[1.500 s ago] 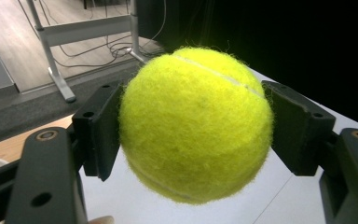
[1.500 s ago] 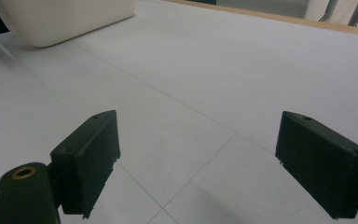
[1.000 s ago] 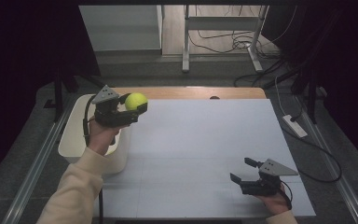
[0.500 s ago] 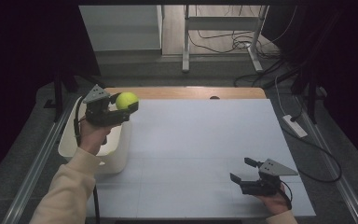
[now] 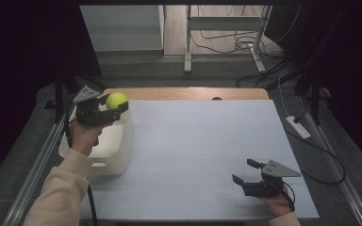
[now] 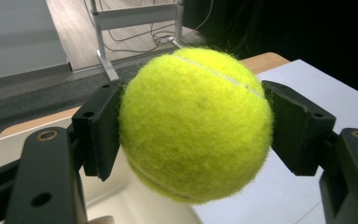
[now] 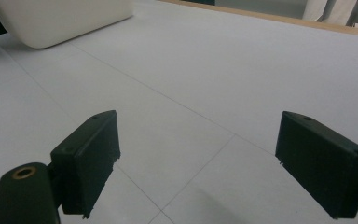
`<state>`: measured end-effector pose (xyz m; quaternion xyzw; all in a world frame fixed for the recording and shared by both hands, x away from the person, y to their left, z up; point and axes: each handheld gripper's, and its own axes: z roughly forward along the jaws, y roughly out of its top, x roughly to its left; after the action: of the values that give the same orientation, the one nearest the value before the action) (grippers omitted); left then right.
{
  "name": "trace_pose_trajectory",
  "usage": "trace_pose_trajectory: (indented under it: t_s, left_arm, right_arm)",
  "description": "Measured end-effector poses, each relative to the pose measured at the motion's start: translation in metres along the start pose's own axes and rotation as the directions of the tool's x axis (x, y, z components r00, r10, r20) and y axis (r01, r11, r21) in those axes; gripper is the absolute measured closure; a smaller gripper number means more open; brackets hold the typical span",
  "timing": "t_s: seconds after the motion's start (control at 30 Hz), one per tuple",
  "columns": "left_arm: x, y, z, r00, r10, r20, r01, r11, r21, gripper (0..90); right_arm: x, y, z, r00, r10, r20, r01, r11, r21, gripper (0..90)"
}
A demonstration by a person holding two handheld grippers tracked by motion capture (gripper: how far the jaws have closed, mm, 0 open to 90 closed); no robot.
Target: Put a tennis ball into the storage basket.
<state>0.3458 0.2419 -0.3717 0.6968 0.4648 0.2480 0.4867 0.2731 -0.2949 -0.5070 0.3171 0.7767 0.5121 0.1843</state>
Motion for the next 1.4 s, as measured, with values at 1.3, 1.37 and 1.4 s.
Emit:
trace_pose_trajectory:
  t_s: [1.3, 1.37, 1.4]
  left_arm:
    - [0.061, -0.007, 0.018, 0.9824, -0.083, -0.168, 0.106, 0.9854, 0.133, 26.6]
    - [0.065, -0.009, 0.02, 0.9801, -0.092, -0.176, 0.119, 0.9815, 0.15, 26.6]
    - [0.066, -0.01, 0.021, 0.9794, -0.099, -0.176, 0.128, 0.9786, 0.161, 26.5]
  right_arm:
    - [0.001, 0.001, 0.0, 1.0, -0.008, -0.001, 0.008, 1.0, 0.0, 13.5]
    - [0.001, 0.001, 0.0, 1.0, -0.007, -0.001, 0.007, 1.0, 0.001, 13.5]
    - [0.001, 0.0, 0.0, 1.0, -0.005, -0.001, 0.005, 1.0, 0.001, 13.5]
